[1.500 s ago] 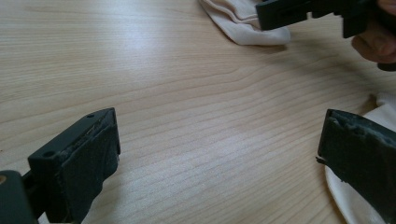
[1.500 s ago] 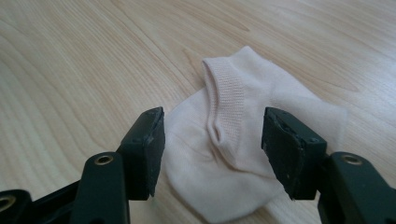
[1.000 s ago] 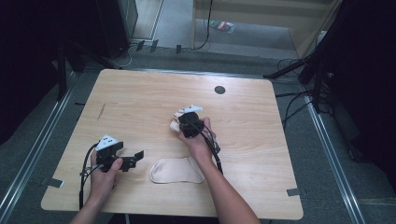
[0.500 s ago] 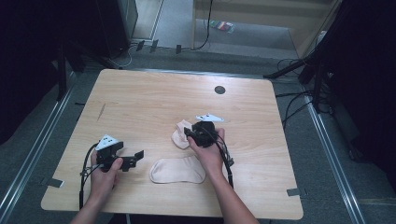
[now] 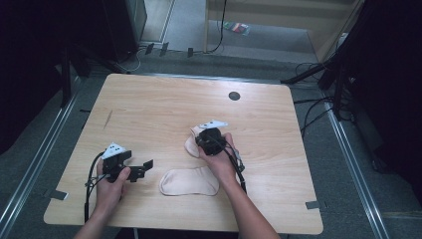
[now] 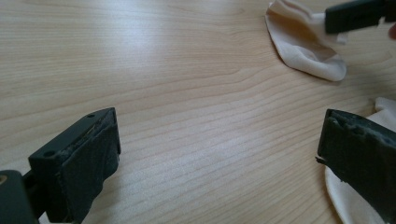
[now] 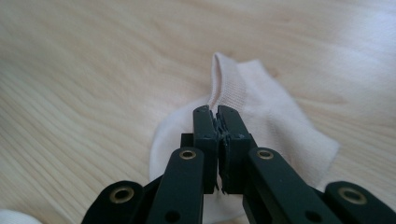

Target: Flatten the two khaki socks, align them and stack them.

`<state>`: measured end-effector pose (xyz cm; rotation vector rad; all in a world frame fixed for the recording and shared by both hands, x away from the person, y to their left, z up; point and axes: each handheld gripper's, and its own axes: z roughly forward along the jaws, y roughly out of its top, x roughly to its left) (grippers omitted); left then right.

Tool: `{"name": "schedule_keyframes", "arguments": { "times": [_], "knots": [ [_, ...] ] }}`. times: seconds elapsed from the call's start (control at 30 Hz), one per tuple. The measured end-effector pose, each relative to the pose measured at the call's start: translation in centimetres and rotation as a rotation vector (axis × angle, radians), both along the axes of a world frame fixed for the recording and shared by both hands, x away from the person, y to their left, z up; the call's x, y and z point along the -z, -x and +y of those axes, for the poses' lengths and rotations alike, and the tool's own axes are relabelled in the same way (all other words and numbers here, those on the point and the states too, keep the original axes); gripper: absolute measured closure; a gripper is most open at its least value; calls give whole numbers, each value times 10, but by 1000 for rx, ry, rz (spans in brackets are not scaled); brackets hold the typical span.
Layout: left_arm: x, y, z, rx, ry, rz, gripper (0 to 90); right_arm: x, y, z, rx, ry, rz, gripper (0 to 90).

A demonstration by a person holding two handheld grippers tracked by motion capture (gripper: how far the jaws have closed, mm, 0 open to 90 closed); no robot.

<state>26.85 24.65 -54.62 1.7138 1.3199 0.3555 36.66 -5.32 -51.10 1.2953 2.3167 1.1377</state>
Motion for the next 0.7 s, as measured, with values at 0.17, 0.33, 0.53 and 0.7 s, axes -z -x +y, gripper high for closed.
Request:
{"name": "schedule_keyframes", "arguments": {
  "times": [0.17,0.33,0.53,0.7],
  "knots": [
    [-10,-5,-2,17,35,-2,32,-15,-20,-32,95,-163,37,874],
    [-19,-15,-15,32,27,-10,52,-13,-50,-59,180,-167,20,745],
    [-24,-34,-42,66,-26,-16,169,-10,-61,-77,265,-86,-83,545],
    [-21,-51,-70,91,-136,-19,296,-3,-59,-78,216,-26,-86,539]
  ]
}}
